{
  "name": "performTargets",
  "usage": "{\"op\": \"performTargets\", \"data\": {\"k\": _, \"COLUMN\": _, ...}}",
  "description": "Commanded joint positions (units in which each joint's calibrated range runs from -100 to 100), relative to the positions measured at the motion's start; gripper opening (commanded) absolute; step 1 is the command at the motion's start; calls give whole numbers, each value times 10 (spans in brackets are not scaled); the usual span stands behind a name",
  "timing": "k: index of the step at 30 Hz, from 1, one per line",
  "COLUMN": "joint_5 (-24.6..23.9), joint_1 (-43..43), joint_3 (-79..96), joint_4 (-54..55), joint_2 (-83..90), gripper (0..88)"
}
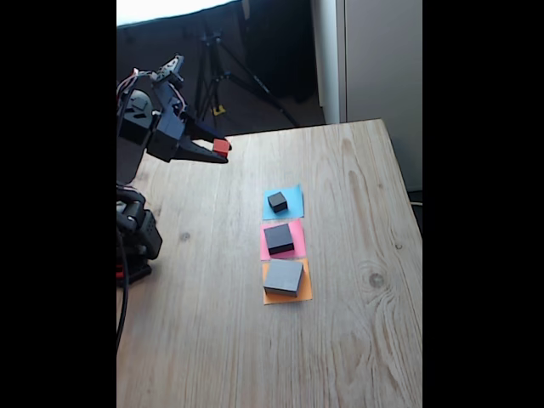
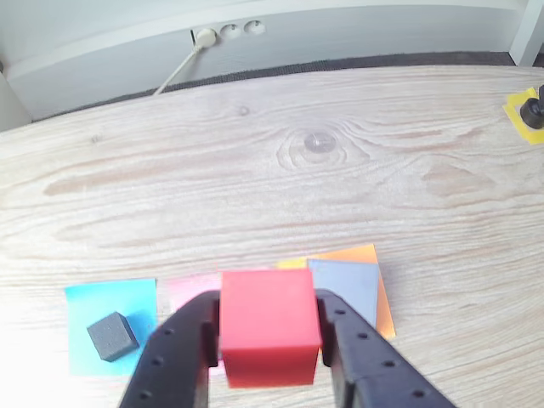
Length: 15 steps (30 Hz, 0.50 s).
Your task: Tower of hanoi
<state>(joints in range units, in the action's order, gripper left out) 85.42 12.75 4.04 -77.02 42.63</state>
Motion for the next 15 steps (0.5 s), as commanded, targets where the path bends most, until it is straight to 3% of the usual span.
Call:
{"op": "performTargets", "data": {"k": 1, "joint_5": 40, "joint_1": 17, "joint_3": 83, "joint_4": 62, "joint_2": 27, "gripper": 7}}
{"op": "performTargets", "data": {"k": 9, "joint_5": 144, "joint_1": 48, "joint_3": 382, "joint_4": 310, "joint_2": 45, "gripper": 11}}
{"op": "performTargets", "data": {"k": 15, "joint_5": 146, "joint_1": 68, "joint_3": 589, "joint_4": 575, "joint_2": 11, "gripper": 11}}
